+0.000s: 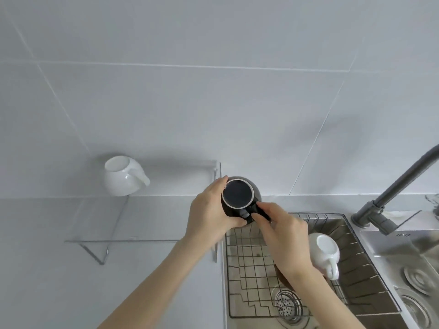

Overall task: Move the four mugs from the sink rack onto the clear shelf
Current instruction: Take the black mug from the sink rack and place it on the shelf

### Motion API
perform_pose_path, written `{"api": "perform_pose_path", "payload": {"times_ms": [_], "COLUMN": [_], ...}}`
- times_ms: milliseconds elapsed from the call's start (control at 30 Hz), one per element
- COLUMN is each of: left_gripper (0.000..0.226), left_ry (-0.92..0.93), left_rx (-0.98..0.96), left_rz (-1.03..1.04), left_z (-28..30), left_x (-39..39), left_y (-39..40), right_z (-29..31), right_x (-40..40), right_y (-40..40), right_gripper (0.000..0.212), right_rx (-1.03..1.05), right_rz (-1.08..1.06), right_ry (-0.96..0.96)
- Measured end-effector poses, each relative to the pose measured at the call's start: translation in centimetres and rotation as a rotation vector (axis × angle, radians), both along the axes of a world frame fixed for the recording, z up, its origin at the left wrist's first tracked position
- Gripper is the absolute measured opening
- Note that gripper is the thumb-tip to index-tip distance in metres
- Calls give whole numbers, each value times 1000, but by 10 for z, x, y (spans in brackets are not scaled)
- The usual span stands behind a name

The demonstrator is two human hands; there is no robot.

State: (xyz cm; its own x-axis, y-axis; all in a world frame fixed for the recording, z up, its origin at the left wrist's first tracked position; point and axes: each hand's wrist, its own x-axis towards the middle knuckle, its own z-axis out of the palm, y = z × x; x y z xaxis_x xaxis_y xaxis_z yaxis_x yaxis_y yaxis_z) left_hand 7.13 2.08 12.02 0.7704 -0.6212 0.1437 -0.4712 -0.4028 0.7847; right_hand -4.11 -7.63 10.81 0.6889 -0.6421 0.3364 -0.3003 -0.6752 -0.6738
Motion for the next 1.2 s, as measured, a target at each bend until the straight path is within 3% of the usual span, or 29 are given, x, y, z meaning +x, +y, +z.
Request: {"api": "perform_pose_path", "payload": {"times_ms": [233,367,733,1200], "left_gripper": [74,53,47,73], "left_ry": [67,51,73,49], "left_rx": [-2,16,36,113], "left_rz": [244,382,577,657], "left_z": [5,1,-20,-32], "left_x": [51,70,105,103], "left_y": [98,145,186,185], "right_z": [9,1,-12,-20], "right_x": [76,116,183,193], "right_y": [69,105,136,136], "right_gripper": [15,13,14,18], "right_rx": [16,67,115,199], "right_rz": [293,437,579,623], "right_ry": [-20,29,95,112]}}
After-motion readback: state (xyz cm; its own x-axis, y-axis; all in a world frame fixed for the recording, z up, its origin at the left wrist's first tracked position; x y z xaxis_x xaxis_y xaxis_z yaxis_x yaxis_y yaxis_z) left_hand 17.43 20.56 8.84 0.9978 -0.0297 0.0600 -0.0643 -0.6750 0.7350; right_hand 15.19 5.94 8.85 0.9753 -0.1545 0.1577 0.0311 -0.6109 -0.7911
